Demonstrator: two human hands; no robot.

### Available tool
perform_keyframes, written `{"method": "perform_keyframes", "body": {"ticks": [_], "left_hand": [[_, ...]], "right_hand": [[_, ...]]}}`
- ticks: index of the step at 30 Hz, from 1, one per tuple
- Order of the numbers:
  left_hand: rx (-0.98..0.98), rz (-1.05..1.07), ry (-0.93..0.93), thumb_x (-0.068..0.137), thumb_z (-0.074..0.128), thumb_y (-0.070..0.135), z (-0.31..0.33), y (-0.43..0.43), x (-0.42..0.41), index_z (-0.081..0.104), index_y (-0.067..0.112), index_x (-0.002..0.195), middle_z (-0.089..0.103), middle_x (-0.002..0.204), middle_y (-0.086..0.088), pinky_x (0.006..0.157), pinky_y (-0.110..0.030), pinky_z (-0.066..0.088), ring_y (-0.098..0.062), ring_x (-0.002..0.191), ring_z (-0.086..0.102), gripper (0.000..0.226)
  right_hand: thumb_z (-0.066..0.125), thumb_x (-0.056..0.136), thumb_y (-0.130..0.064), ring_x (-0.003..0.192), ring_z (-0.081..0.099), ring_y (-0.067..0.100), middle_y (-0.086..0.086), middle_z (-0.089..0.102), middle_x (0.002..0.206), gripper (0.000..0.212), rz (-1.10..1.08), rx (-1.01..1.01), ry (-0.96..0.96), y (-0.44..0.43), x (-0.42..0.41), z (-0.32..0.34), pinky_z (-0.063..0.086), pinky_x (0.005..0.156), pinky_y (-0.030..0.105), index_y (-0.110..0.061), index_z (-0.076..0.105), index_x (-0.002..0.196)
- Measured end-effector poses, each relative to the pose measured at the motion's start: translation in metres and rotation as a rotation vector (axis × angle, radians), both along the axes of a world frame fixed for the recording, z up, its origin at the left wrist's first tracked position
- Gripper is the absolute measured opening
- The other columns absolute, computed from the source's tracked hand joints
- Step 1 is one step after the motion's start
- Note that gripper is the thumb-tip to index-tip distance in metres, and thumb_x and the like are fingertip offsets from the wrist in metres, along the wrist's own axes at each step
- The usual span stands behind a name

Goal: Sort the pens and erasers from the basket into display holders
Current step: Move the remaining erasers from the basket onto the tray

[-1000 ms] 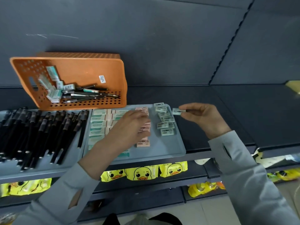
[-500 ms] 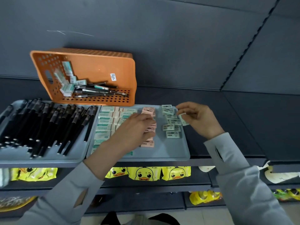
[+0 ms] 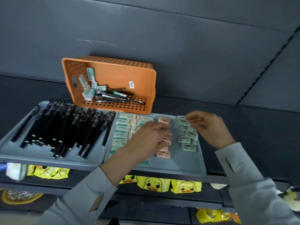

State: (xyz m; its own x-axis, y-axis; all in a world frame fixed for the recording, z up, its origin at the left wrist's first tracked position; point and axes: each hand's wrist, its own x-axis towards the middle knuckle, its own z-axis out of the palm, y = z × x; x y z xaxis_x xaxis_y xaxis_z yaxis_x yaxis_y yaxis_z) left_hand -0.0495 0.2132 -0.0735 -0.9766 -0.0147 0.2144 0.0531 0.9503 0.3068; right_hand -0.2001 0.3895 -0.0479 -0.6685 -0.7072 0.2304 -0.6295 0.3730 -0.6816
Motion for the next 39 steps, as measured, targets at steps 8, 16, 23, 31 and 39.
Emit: {"method": "perform_keyframes", "body": {"ticks": [8, 16, 23, 31, 39], "left_hand": [[0.063, 0.411, 0.159, 0.089, 0.066, 0.018, 0.012, -0.109, 0.052, 0.063, 0.013, 0.124, 0.056, 0.131, -0.005, 0.092, -0.040, 0.049, -0.028, 0.116, 0.055, 0.036], [0.040, 0.673, -0.005, 0.089, 0.064, 0.017, 0.016, -0.190, 0.070, 0.047, 0.006, 0.137, 0.041, 0.143, -0.017, 0.093, -0.047, 0.045, -0.043, 0.118, 0.052, 0.052], [0.183, 0.715, -0.074, 0.096, 0.054, 0.021, 0.014, -0.201, 0.034, 0.003, 0.005, 0.153, 0.005, 0.159, -0.020, 0.108, -0.041, 0.029, -0.037, 0.143, 0.021, 0.078], [0.304, 0.768, -0.107, 0.095, 0.055, 0.020, 0.005, -0.201, 0.019, 0.001, 0.004, 0.152, 0.018, 0.154, -0.019, 0.108, -0.041, 0.029, -0.036, 0.140, 0.027, 0.080], [0.005, 0.709, -0.129, 0.090, 0.059, 0.012, -0.001, -0.211, 0.009, 0.050, 0.018, 0.136, 0.042, 0.139, -0.009, 0.111, -0.041, 0.031, -0.035, 0.127, 0.043, 0.047]], "right_hand": [[0.056, 0.091, 0.001, 0.101, 0.062, 0.004, -0.006, 0.068, 0.111, 0.037, 0.261, 0.154, 0.157, -0.118, 0.030, 0.026, 0.050, 0.093, 0.025, -0.023, 0.068, 0.117], [0.048, 0.093, 0.003, 0.143, 0.028, 0.026, 0.005, 0.025, 0.159, 0.067, 0.351, 0.419, 0.383, -0.284, 0.046, 0.020, 0.023, 0.114, 0.031, -0.021, 0.026, 0.152], [0.032, 0.082, 0.013, 0.143, 0.025, 0.025, -0.005, -0.001, 0.163, 0.088, 0.411, 0.410, 0.530, -0.356, 0.034, 0.020, 0.029, 0.114, 0.038, -0.027, 0.006, 0.155], [0.044, 0.084, 0.011, 0.138, 0.036, 0.029, 0.003, 0.030, 0.154, 0.073, 0.332, 0.521, 0.453, -0.354, 0.018, 0.025, 0.034, 0.109, 0.041, -0.028, 0.035, 0.145], [0.062, 0.086, -0.054, 0.081, 0.060, 0.018, -0.004, 0.063, 0.083, 0.034, 0.380, 0.706, 0.320, -0.297, 0.006, 0.027, 0.045, 0.068, 0.033, -0.020, 0.067, 0.085]]}}
